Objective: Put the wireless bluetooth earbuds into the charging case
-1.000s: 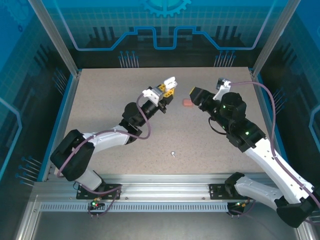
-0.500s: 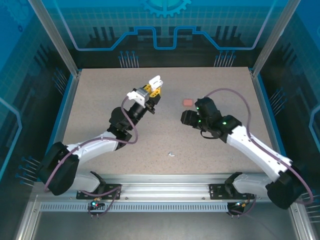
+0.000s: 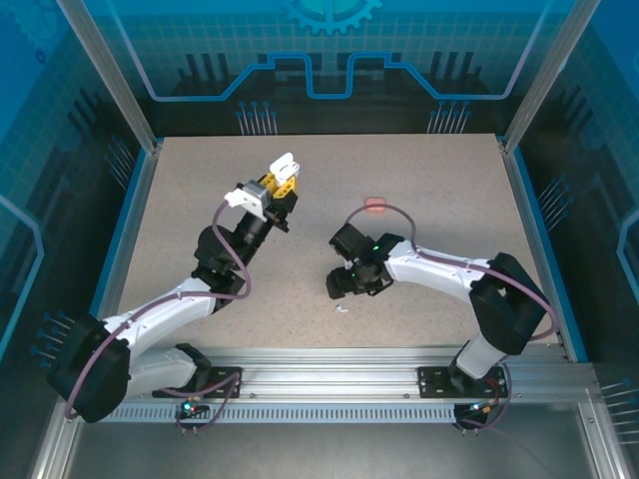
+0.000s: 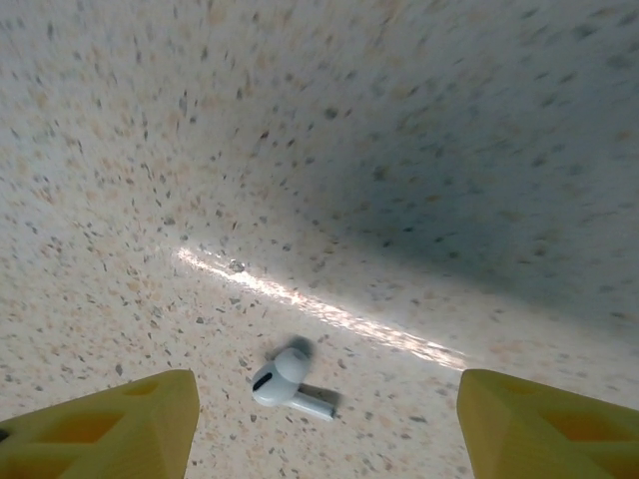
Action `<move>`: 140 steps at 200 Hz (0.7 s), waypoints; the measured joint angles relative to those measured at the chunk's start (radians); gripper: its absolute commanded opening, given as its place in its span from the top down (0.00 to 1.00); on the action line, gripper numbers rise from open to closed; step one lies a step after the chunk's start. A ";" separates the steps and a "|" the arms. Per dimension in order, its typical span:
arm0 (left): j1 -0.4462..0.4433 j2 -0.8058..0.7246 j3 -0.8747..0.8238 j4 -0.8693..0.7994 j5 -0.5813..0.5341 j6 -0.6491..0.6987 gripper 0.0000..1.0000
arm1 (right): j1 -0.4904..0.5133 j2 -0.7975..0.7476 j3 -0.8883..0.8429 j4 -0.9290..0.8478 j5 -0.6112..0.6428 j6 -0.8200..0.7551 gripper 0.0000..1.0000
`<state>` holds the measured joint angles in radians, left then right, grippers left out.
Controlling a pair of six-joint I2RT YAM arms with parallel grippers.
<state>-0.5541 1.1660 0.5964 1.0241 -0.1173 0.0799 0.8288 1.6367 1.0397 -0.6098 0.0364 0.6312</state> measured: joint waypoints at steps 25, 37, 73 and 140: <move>0.000 0.000 -0.005 -0.010 0.000 -0.001 1.00 | 0.034 0.058 0.000 0.022 -0.013 0.004 0.31; 0.000 0.000 -0.005 -0.011 0.000 -0.001 1.00 | 0.045 0.080 0.000 0.031 -0.017 0.008 0.31; 0.000 -0.001 -0.006 -0.012 -0.002 -0.001 1.00 | 0.077 0.116 0.000 0.046 -0.013 0.027 0.31; 0.000 -0.025 -0.020 -0.025 -0.003 -0.001 1.00 | 0.135 0.116 0.000 0.045 0.015 0.076 0.32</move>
<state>-0.5541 1.1412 0.5766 0.9989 -0.1200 0.0792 0.9642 1.7527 1.0401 -0.5648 0.0517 0.7071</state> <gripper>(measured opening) 0.235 0.680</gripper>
